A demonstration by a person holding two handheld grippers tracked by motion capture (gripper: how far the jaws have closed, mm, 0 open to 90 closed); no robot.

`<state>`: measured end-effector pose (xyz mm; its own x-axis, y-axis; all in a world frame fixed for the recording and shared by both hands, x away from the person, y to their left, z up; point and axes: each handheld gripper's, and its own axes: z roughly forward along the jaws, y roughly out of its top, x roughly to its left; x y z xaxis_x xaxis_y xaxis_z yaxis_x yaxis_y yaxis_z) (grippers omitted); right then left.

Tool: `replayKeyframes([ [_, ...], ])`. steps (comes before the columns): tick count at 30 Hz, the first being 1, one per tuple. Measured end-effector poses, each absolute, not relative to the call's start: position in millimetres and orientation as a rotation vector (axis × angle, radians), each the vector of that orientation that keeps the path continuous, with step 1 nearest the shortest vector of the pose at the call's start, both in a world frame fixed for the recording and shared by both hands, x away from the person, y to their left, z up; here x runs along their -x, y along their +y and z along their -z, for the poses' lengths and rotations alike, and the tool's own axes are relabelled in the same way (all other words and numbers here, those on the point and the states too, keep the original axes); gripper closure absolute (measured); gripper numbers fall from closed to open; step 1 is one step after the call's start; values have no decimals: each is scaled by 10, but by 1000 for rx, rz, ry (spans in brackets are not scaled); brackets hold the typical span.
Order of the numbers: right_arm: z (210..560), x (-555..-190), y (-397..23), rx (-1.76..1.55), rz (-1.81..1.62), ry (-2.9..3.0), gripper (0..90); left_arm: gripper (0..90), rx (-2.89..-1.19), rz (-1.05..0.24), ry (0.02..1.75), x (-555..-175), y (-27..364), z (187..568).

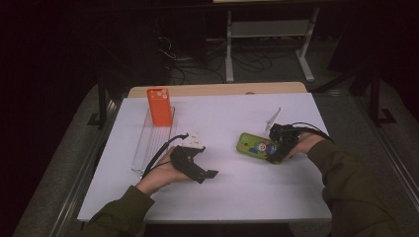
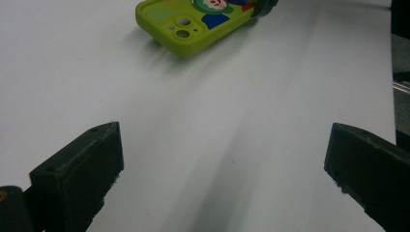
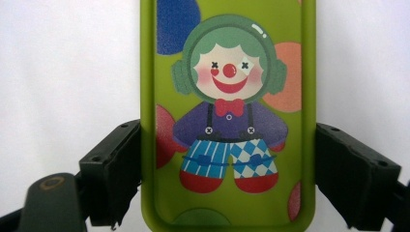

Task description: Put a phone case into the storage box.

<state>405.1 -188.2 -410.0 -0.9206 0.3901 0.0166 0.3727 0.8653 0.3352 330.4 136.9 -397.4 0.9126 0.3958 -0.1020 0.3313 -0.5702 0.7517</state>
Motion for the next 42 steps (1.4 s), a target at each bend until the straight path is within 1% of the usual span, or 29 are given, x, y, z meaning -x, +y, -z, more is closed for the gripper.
replayKeyframes([
  [10,3916,-3890,-1712,-461,-548,2984,155,0,-2265,-117,376,-3402,1363,3743],
  [20,3799,-3778,-1461,-316,-568,2990,155,0,-2297,-99,302,-3494,1292,3722],
  [25,3769,-3691,-1293,-222,-572,3006,155,0,-2339,-96,227,-3544,1245,3701],
  [38,3715,-3596,-1052,-97,-575,3019,155,0,-2385,-61,115,-3562,1089,3721],
  [42,3675,-3577,-971,-49,-575,3011,155,0,-2410,-38,111,-3562,1039,3764],
])
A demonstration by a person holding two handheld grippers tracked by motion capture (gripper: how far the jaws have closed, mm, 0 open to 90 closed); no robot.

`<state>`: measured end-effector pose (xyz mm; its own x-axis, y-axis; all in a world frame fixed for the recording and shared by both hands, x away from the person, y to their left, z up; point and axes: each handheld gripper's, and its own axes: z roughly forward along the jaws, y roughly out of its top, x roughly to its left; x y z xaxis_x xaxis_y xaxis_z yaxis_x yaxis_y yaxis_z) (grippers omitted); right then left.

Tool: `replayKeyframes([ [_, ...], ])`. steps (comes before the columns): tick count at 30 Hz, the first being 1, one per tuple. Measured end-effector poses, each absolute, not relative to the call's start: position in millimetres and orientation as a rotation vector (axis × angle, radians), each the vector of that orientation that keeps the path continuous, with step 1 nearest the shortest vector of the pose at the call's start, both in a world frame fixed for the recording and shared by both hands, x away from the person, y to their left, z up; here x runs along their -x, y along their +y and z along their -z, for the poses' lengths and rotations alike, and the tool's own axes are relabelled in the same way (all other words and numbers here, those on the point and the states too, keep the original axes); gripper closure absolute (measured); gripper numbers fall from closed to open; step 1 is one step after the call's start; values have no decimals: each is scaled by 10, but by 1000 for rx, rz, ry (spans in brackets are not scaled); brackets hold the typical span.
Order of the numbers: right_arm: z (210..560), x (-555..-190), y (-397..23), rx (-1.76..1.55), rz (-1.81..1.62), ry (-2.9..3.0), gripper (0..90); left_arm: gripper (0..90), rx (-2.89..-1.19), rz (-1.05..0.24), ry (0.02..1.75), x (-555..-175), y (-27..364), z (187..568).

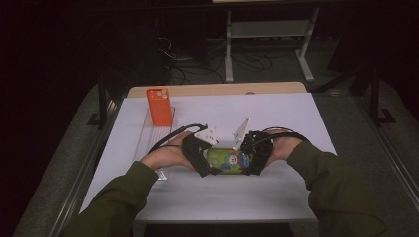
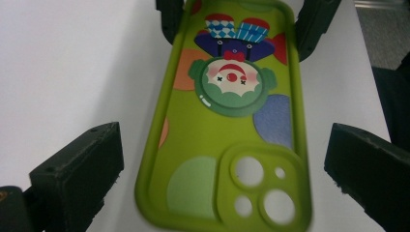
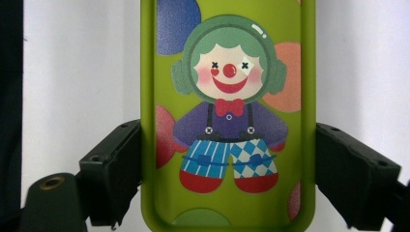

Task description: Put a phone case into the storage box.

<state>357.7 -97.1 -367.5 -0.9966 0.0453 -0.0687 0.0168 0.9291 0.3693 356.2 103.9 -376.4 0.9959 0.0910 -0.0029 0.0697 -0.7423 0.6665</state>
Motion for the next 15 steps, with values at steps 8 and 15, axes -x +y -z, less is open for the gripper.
replayKeyframes([
  [8,3635,-3571,-905,-19,-593,3004,155,0,-2438,-38,103,-3556,983,3829],
  [15,3625,-3572,-890,-10,-601,3007,155,61,-2453,-27,102,-3565,978,3841],
])
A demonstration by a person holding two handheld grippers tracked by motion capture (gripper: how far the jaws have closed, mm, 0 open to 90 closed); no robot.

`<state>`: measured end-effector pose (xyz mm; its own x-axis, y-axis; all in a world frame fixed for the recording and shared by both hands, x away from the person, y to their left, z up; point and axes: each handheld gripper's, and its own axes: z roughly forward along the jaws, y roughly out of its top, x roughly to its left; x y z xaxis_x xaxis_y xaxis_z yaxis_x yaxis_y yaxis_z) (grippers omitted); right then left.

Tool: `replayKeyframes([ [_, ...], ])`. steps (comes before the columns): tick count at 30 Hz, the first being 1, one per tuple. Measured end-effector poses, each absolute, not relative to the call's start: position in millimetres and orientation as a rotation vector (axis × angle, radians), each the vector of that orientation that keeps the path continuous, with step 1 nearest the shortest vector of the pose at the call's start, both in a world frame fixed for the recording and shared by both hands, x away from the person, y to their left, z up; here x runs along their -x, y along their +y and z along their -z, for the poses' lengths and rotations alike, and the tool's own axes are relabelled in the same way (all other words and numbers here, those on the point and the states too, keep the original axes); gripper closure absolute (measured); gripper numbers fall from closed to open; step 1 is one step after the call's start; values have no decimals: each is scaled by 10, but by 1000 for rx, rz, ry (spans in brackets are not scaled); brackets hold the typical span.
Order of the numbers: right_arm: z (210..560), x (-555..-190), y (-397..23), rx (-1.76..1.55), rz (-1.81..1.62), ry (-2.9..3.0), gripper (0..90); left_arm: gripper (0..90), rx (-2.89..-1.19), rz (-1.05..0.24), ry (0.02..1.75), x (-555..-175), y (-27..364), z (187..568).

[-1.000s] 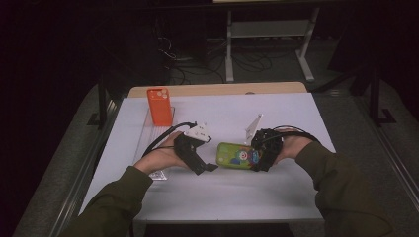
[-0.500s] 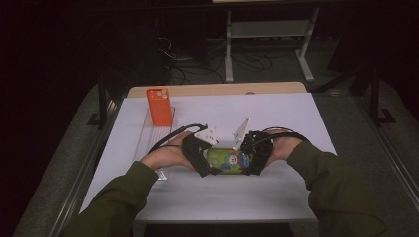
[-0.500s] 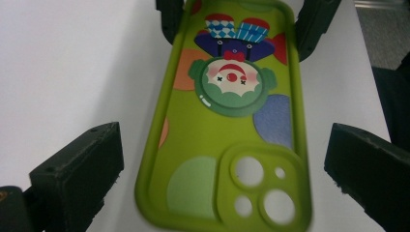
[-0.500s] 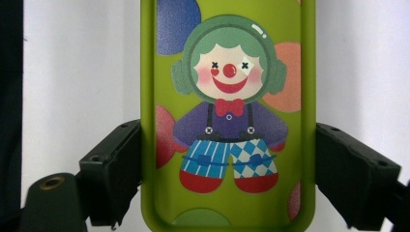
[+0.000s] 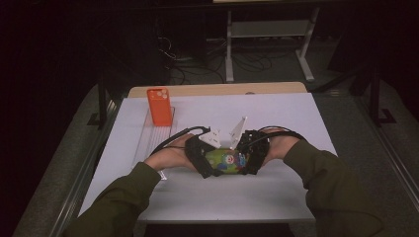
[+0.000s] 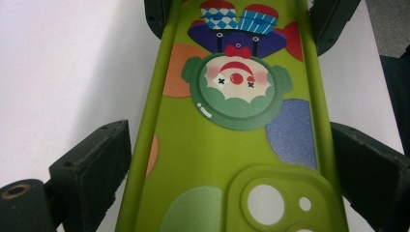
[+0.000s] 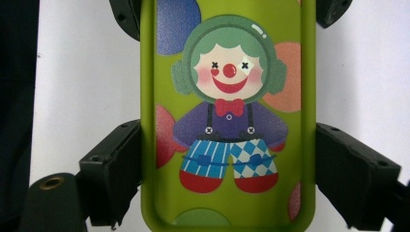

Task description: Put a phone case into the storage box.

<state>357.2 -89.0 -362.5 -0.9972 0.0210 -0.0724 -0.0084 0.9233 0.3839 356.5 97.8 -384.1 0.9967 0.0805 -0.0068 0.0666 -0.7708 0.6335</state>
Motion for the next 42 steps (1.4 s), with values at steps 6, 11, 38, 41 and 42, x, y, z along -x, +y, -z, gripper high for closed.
replayKeyframes([
  [6,3618,-3574,-888,-4,-603,3002,155,109,-2457,-3,96,-3568,964,3853],
  [11,3627,-3577,-894,2,-596,3013,152,137,-2462,3,84,-3559,955,3857],
  [38,3719,-3449,-1602,-566,-978,2799,51,150,-2412,-100,339,-3491,1039,3845],
  [41,3760,-3401,-1655,-670,-1009,2762,40,150,-2401,-130,394,-3502,1059,3829],
  [42,3776,-3393,-1671,-702,-1027,2739,38,151,-2394,-136,413,-3499,1062,3826],
])
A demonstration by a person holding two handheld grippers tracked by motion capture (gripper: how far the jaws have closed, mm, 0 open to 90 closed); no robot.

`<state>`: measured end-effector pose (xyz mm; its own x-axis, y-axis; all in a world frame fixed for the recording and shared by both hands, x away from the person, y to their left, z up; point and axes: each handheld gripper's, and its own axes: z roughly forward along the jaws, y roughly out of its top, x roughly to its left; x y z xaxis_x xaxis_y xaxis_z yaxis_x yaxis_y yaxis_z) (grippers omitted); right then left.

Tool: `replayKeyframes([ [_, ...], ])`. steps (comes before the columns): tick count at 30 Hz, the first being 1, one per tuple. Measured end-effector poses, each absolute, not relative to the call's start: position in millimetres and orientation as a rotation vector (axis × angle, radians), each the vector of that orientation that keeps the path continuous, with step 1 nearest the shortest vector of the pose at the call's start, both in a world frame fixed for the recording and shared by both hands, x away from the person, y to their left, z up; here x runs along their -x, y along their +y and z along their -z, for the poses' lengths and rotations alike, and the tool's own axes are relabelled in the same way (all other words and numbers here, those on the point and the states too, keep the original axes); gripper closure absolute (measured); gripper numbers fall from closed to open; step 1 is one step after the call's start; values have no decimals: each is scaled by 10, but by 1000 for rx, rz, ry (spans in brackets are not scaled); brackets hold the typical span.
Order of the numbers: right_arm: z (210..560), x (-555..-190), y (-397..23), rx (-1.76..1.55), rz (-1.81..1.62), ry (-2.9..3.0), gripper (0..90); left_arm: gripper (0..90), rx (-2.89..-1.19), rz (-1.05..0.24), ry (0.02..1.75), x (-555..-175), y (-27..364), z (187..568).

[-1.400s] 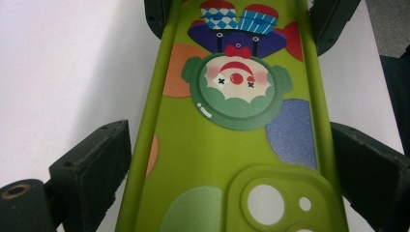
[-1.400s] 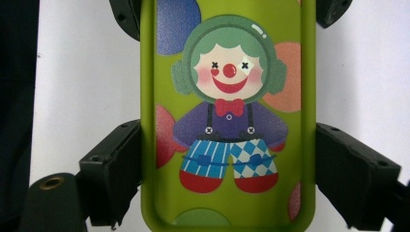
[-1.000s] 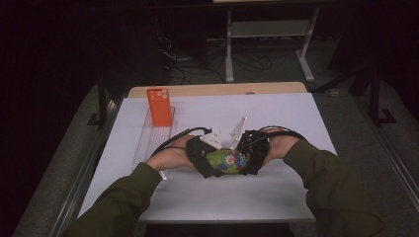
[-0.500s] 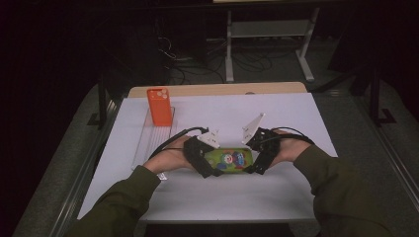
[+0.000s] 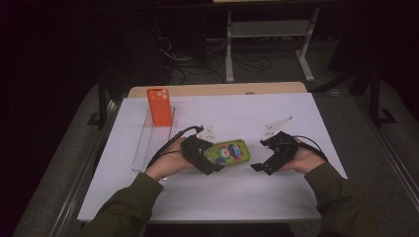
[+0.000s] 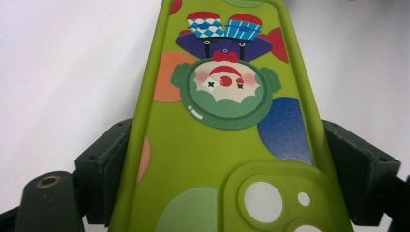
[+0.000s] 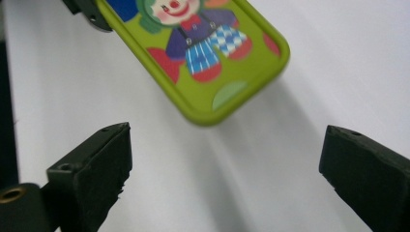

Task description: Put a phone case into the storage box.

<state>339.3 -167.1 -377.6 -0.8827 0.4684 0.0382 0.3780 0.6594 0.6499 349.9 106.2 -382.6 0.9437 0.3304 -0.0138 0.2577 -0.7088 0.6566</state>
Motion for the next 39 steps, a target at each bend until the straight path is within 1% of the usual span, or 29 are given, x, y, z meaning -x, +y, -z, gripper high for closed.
replayKeyframes([
  [3,3825,-3333,-1710,-845,-1082,2669,29,150,-2392,-160,466,-3504,1091,3809],
  [5,3839,-3317,-1721,-857,-1088,2655,31,151,-2351,-155,530,-3501,1105,3812],
  [9,3896,-3267,-1745,-946,-1110,2583,40,151,-2350,-166,567,-3510,1162,3807],
  [11,3928,-3249,-1738,-978,-1099,2572,29,151,-2322,-170,619,-3497,1176,3830],
  [17,4034,-3163,-1691,-1029,-1131,2489,36,151,-2321,-154,653,-3514,1209,3873],
  [20,4070,-3131,-1651,-1007,-1093,2470,30,151,-2332,-156,652,-3506,1206,3888],
  [21,4081,-3127,-1640,-989,-1094,2460,28,151,-2306,-150,670,-3494,1193,3900],
  [24,4098,-3108,-1598,-951,-1054,2439,23,151,-2334,-160,650,-3507,1222,3882],
  [25,4103,-3105,-1588,-929,-1042,2429,23,151,-2300,-152,676,-3496,1209,3893],
  [32,4132,-3054,-1520,-817,-959,2405,23,151,-2296,-139,669,-3497,1219,3889],
  [36,4147,-3035,-1487,-758,-928,2404,24,151,-2333,-147,636,-3504,1229,3879],
  [38,4156,-3028,-1473,-714,-903,2398,25,151,-2308,-141,651,-3493,1212,3890],
  [39,4157,-3019,-1463,-702,-893,2398,25,151,-2336,-148,628,-3504,1227,3880],
])
